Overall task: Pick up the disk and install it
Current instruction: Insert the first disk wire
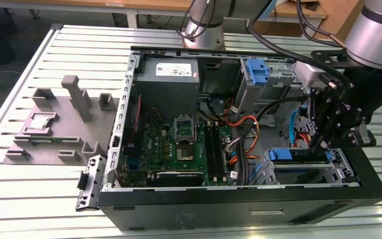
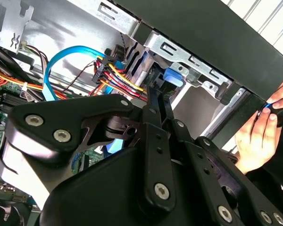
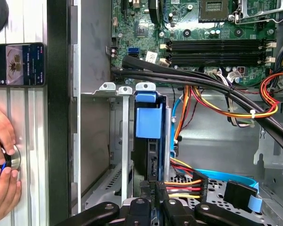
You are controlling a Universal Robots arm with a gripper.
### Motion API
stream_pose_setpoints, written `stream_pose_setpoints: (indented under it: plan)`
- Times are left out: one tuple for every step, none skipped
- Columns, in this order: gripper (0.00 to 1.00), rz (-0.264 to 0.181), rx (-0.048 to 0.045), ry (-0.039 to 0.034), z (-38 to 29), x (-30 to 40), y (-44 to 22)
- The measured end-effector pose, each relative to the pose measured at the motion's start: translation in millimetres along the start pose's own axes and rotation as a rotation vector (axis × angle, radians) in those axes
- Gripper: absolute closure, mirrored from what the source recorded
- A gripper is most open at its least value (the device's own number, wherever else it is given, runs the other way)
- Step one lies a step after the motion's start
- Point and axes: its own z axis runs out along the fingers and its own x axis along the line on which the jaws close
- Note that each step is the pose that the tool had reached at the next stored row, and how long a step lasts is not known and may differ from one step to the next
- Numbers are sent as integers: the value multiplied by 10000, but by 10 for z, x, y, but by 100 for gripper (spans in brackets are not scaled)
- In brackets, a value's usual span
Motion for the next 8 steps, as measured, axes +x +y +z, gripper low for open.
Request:
stream_pose_setpoints:
  plan:
    - [84,11,0,0,0,0,1]
    - [84,30,-3,1,1,0,2]
    - [84,56,-7,2,2,0,2]
    - [84,77,-10,4,1,0,2]
    - [84,84,-11,5,1,0,2]
    - [84,84,-12,4,2,0,2]
    - [84,85,-12,4,2,0,2]
    - [84,85,-11,2,1,0,2]
